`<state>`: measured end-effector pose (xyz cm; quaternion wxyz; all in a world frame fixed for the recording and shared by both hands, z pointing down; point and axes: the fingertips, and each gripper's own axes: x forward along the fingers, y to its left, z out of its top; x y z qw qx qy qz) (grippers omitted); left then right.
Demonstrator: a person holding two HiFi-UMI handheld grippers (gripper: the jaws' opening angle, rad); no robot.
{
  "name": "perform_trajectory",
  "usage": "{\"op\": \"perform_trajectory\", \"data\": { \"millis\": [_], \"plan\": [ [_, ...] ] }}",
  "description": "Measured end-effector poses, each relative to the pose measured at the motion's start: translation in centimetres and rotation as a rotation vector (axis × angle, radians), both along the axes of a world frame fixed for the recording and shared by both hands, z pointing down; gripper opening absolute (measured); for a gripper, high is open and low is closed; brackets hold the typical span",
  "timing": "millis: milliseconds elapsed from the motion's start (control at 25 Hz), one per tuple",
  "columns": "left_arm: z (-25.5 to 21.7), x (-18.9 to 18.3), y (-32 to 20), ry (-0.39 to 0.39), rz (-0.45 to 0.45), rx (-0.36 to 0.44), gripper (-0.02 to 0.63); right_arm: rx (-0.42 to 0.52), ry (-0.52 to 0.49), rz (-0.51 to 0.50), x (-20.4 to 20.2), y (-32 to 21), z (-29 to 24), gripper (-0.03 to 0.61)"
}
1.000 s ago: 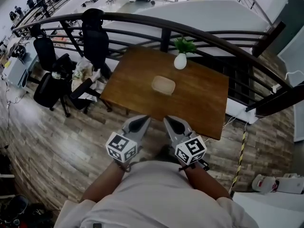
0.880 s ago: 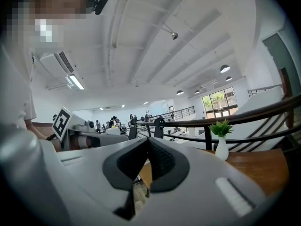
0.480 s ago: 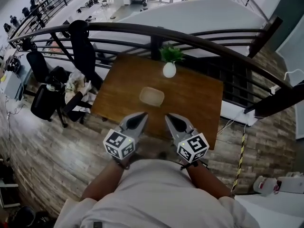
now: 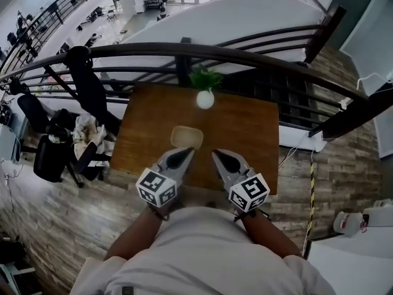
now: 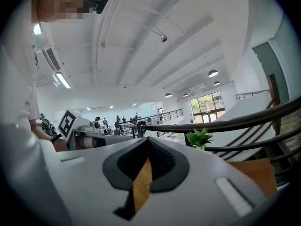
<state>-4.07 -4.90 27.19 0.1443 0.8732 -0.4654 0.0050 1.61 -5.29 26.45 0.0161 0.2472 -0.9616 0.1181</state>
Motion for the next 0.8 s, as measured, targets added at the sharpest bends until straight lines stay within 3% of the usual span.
{"op": "perform_trajectory", "data": {
  "millis": [320,800],
  "plan": [
    [-1.1,-5.3,-3.9,-0.009,0.118,0.034,0.003,0.010,-0.022,0.171,-3.4,-4.2,-1.2,0.005],
    [-0.5,-14.9,-5.1,-0.003,0.255,0.041,0.003,-0.029,-0.023,0.283,-12.8,-4.1,0.6,0.005]
  ]
}}
